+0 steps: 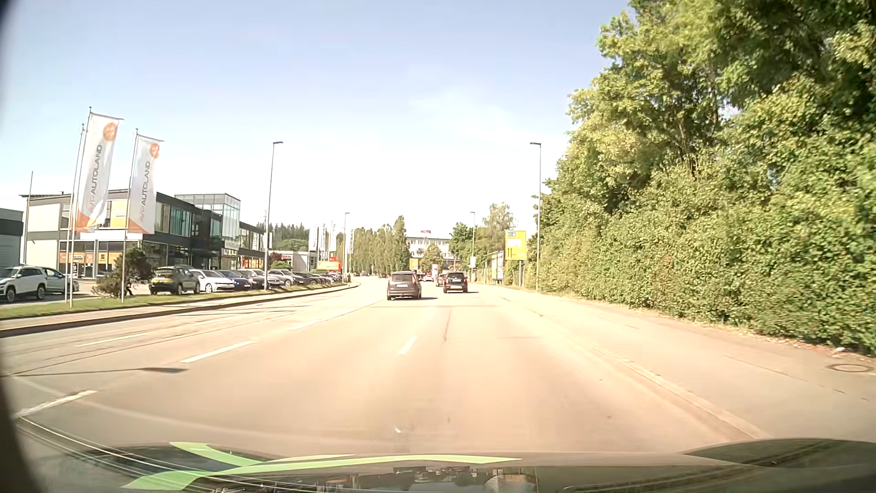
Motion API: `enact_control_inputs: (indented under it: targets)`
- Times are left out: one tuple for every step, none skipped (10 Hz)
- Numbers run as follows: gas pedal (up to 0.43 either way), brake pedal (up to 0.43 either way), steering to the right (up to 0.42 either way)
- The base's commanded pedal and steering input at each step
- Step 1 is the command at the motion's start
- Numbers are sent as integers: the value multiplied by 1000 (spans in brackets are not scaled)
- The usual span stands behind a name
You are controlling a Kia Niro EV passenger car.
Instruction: Follow the waypoints while adhering to traffic rules and regulations
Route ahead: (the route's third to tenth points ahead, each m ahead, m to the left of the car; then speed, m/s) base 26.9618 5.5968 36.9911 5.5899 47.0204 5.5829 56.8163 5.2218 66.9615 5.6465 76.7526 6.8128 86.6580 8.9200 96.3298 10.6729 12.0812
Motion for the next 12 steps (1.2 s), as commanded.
enact_control_inputs:
  targets:
    - [47,0,3]
    - [47,0,1]
    - [47,0,-1]
    - [47,0,-1]
    - [47,0,-3]
    - [47,0,-4]
    - [47,0,-5]
    - [47,0,-6]
    - [47,0,-6]
    - [47,0,-7]
    - [47,0,-9]
    - [59,0,-10]
